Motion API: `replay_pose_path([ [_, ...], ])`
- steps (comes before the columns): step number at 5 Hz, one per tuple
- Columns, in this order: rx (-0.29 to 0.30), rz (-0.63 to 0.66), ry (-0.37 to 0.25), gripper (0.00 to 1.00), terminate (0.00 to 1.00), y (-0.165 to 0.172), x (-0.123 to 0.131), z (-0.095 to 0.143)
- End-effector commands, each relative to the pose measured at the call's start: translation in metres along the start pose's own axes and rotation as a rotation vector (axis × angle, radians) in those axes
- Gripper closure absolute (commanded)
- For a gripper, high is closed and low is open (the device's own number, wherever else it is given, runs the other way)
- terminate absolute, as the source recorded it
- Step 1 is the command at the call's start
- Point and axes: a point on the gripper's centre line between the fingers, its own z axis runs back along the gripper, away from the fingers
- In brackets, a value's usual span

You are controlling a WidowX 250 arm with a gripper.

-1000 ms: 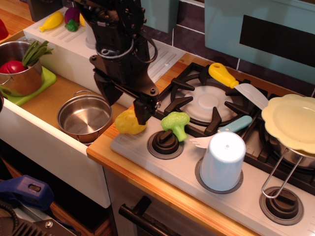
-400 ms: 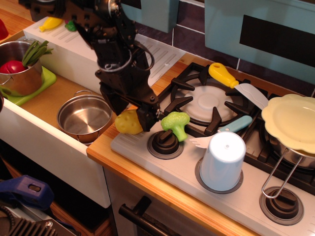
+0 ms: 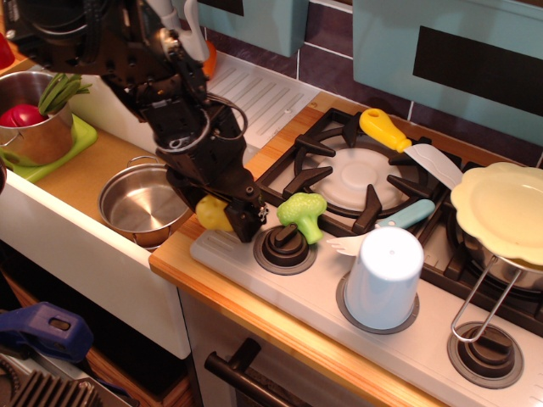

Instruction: Put potato in pot or pan

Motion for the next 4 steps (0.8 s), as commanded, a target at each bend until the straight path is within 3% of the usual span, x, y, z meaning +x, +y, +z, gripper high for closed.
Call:
replay_pose_path([
  [1,0.059,-0.022,-0.008,1.0,0.0,0.005,0.003,0.007],
  [4,0.243,-0.093,-0.042,1.0,0.0,0.082,0.015,0.025],
])
